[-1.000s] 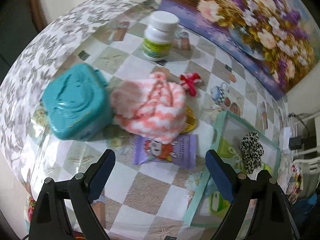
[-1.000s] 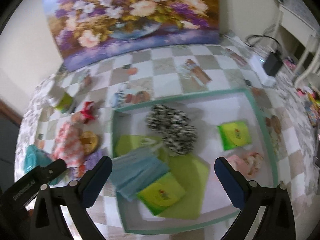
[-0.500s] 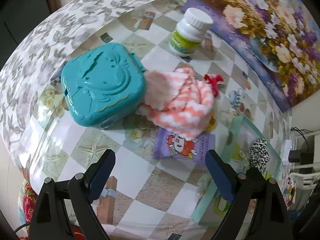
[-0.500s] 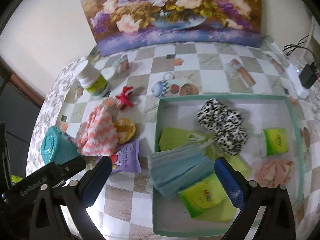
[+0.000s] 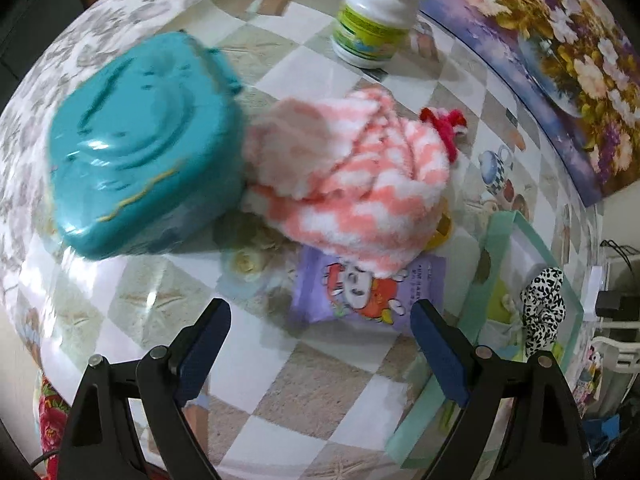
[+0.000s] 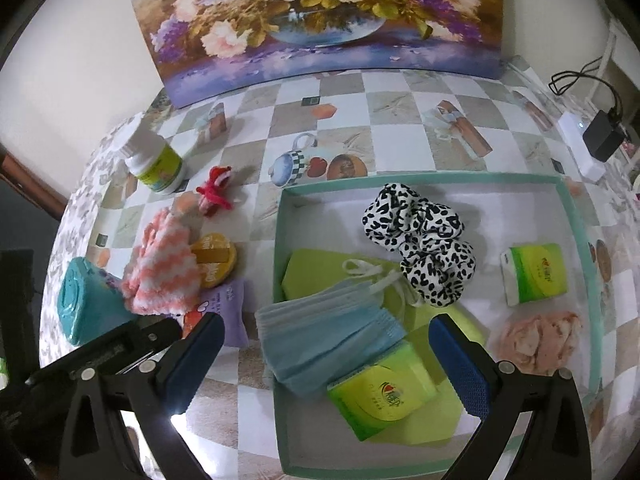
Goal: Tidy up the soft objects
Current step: 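Grasp the purple cartoon wipes packet with the left gripper, then hold the purple packet in the left gripper while the right grasps the striped fuzzy cloth, then carry the purple packet and striped cloth into the tray and release both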
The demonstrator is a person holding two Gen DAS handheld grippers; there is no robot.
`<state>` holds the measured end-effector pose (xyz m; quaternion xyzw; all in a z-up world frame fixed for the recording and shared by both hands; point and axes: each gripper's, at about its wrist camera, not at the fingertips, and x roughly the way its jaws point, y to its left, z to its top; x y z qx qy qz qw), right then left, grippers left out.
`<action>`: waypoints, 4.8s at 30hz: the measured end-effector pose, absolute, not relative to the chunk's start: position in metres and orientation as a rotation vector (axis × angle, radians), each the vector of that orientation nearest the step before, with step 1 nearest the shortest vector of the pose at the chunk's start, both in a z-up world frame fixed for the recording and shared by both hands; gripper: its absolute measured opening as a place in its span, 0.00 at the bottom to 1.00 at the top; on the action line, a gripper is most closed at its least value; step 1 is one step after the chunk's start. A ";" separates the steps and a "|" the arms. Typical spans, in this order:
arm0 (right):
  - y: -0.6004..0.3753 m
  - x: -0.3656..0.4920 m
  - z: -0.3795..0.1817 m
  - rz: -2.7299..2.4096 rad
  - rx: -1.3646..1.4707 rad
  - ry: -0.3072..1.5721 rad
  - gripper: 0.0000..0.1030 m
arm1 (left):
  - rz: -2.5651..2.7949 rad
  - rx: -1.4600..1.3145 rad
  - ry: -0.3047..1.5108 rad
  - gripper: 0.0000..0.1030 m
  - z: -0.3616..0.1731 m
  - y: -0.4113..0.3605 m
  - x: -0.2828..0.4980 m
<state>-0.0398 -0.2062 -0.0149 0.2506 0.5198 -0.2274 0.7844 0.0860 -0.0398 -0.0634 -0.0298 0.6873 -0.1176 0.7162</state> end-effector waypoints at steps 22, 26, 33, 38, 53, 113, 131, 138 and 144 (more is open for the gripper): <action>-0.219 -0.049 -0.011 -0.533 0.571 1.107 1.00 | -0.313 0.267 1.422 0.89 -0.091 -0.125 0.080; -0.220 -0.050 -0.011 -0.536 0.571 1.109 1.00 | -0.314 0.272 1.428 0.83 -0.088 -0.123 0.072; -0.220 -0.049 -0.012 -0.541 0.567 1.113 1.00 | -0.354 0.262 1.429 0.41 -0.081 -0.125 0.069; -0.220 -0.049 -0.012 -0.541 0.567 1.114 1.00 | -0.390 0.171 1.486 0.23 -0.080 -0.117 0.069; -0.218 -0.048 -0.012 -0.538 0.558 1.109 1.00 | -0.457 -0.043 1.542 0.19 -0.054 -0.062 0.076; -0.125 0.040 -0.066 -0.106 0.421 1.139 0.10 | -0.256 -0.401 1.566 0.19 -0.045 0.033 0.097; -0.139 0.023 0.001 -0.018 0.520 0.910 0.07 | -0.340 -0.420 1.479 0.19 -0.021 0.024 0.102; -0.153 0.005 0.039 -0.009 0.572 0.779 0.07 | -0.407 -0.422 1.385 0.19 0.004 0.019 0.102; -0.166 -0.017 0.074 -0.018 0.592 0.661 0.07 | -0.472 -0.419 1.311 0.19 0.022 0.013 0.100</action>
